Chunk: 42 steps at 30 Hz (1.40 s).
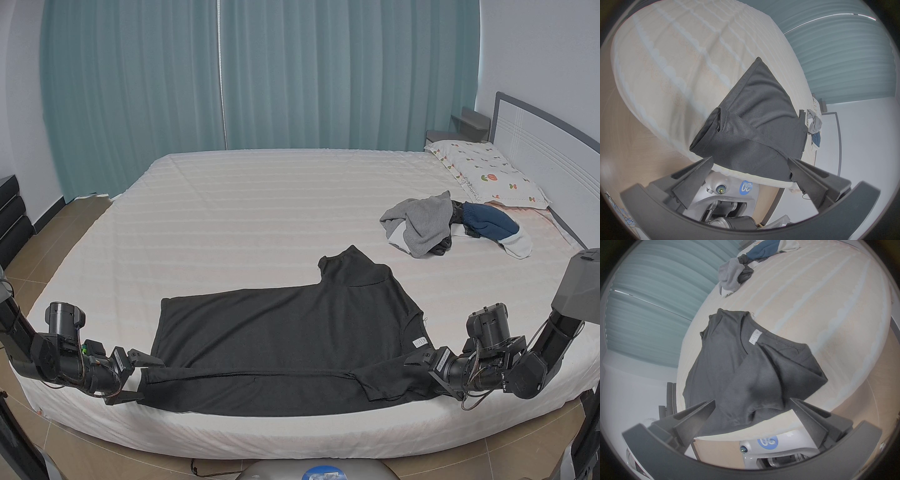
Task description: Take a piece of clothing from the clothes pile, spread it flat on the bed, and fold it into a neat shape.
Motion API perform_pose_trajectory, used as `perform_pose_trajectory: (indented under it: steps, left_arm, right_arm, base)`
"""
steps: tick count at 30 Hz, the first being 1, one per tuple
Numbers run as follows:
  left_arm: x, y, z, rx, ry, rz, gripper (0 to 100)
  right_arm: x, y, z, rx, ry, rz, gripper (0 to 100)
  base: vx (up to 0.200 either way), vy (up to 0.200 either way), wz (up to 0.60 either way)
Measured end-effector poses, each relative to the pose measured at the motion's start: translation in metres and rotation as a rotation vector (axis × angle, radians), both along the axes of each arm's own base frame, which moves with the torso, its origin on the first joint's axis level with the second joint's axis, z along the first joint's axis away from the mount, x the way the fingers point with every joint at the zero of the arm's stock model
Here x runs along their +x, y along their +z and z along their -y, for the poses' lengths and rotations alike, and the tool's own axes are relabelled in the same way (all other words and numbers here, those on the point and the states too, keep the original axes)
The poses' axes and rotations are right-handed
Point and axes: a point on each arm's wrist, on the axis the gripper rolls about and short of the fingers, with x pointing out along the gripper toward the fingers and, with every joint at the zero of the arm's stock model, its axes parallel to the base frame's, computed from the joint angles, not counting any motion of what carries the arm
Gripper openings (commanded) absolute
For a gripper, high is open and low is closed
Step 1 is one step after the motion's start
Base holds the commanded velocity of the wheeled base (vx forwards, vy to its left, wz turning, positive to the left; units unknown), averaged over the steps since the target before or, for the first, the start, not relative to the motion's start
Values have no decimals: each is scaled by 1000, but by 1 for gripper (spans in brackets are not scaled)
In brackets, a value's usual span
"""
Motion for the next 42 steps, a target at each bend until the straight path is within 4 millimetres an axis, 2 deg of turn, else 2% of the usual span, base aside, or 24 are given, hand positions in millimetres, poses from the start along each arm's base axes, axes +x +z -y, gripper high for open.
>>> perform_pose_trajectory:
  steps: [5,15,25,37,42]
  left_arm:
    - [0,0,0,0,0,0,100]
    - [0,0,0,1,-1,0,100]
    - [0,0,0,1,-1,0,100]
    - [0,0,0,1,-1,0,100]
    - [0,0,0,1,-1,0,100]
  right_arm:
    - [-3,-7,0,-39,48,11,100]
    - [-7,-9,1,-54,119,162,100]
    - [-7,-14,4,-39,123,215,100]
    - [-9,13,0,-5,132,315,100]
    - [-9,14,-3,19,150,315,100]
  base:
    - [0,0,0]
    - [0,0,0]
    - [0,0,0]
    - [0,0,0]
    - [0,0,0]
